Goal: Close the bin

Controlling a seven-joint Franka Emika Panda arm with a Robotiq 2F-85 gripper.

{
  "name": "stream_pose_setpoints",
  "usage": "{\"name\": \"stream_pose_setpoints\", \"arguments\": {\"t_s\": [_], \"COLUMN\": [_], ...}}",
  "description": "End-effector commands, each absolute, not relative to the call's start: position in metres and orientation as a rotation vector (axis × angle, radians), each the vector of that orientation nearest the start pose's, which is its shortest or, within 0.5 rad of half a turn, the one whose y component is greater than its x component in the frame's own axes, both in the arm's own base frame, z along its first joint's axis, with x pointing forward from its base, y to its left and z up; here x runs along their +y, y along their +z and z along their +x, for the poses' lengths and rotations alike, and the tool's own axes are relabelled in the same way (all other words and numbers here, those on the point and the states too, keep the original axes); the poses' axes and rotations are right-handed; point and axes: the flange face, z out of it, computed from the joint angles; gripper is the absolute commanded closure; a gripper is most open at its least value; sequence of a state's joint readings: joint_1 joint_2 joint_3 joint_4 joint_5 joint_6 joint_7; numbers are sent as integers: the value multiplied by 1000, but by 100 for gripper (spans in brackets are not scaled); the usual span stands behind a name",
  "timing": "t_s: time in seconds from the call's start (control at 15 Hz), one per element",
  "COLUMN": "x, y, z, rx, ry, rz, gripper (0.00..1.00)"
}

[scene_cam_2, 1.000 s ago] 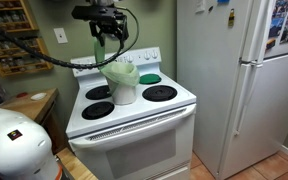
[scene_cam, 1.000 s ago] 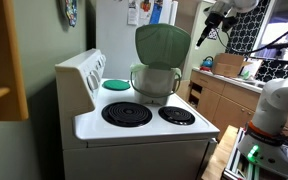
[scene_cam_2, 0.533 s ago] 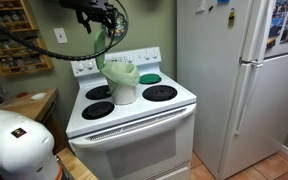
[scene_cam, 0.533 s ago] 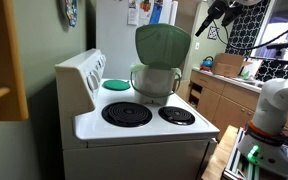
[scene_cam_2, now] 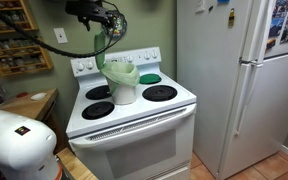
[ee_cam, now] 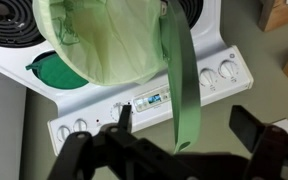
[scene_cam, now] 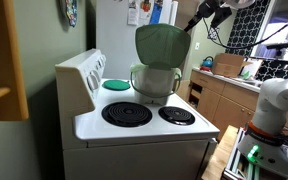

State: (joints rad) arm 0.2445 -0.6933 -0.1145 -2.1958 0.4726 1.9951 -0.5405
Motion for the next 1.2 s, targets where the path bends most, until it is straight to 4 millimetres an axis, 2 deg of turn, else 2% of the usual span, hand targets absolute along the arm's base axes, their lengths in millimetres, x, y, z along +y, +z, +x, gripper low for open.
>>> {"name": "stream_pose_setpoints", "arguments": {"t_s": [0.0, 0.13, 0.47, 0.73, 1.13], "x": [73, 77, 71, 58, 30], "y": [676, 670, 661, 652, 652], "z": [382, 391, 403, 415, 416], "rx": [-785, -793, -754, -707, -662], "ry": [-813, -800, -789, -800, -817], "rz": [-2448, -2452, -2512, -2579, -2651], "gripper": [0, 0, 0, 0, 0]}}
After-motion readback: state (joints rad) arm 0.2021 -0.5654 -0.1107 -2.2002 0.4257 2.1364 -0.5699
